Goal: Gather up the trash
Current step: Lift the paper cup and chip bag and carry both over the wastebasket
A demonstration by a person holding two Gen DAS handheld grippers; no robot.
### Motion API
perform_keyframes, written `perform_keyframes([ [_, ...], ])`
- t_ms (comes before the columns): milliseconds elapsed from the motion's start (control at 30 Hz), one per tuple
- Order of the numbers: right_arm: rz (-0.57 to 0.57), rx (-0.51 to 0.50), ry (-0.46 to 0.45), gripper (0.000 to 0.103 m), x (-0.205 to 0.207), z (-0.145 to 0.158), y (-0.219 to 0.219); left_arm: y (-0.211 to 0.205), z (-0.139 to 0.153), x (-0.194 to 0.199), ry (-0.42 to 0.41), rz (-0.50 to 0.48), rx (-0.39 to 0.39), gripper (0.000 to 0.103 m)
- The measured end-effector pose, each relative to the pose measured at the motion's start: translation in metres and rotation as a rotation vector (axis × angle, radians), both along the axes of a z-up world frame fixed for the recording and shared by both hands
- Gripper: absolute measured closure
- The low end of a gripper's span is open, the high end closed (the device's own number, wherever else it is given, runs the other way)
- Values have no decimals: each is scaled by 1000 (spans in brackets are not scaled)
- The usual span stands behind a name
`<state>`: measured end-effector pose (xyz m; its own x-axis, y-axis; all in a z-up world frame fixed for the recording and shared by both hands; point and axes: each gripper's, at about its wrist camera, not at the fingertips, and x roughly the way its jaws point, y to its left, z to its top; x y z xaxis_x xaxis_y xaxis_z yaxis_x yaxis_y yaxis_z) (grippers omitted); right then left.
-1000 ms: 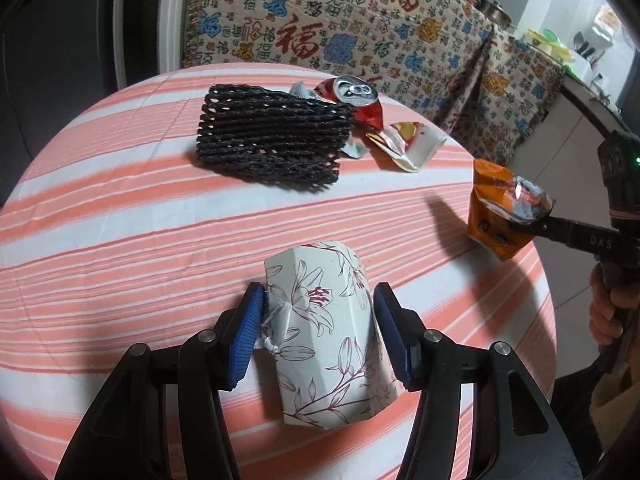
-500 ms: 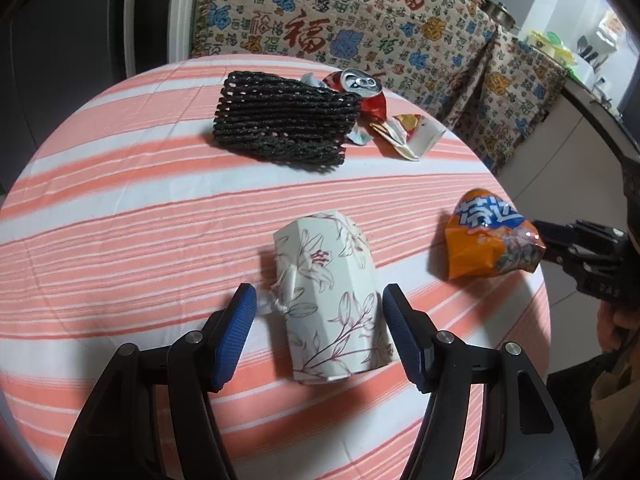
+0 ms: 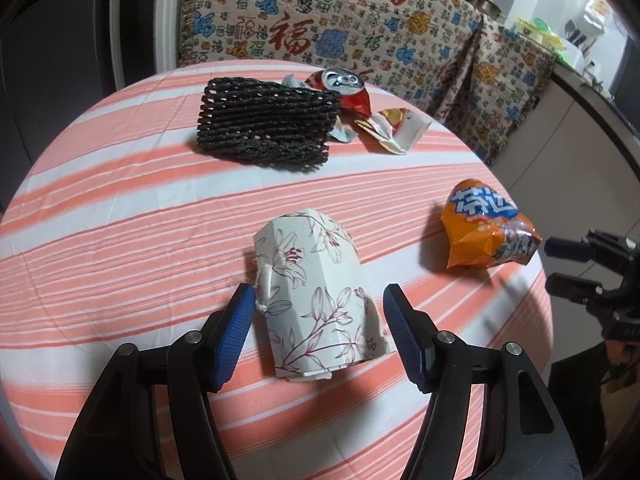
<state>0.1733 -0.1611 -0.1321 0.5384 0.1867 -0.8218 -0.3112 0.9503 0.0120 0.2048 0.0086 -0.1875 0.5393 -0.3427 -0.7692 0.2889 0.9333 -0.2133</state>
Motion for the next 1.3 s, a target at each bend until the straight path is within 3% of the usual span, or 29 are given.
perform_keyframes([
  [300, 21, 37, -27, 53, 24, -11, 13, 2, -3, -1, -5, 13, 13, 36],
  [333, 15, 38, -26, 63, 26, -12, 14, 2, -3, -1, 0, 7, 9, 38],
  [367, 8, 52, -16, 81, 27, -13, 13, 2, -3, -2, 5, -6, 1, 46],
  [533, 0, 85, -6, 98, 23, -4, 12, -2, 7, -7, -34, -17, -6, 55],
  [700, -5, 67, -29, 98, 11, 2, 12, -8, 9, -12, -46, -18, 5, 57],
  [867, -25, 87, -65, 98, -3, 12, 5, -17, 18, -18, -57, -37, -37, 57],
  [1300, -73, 115, -101, 98, -21, 32, -28, -78, 42, -26, -89, -98, -14, 57],
])
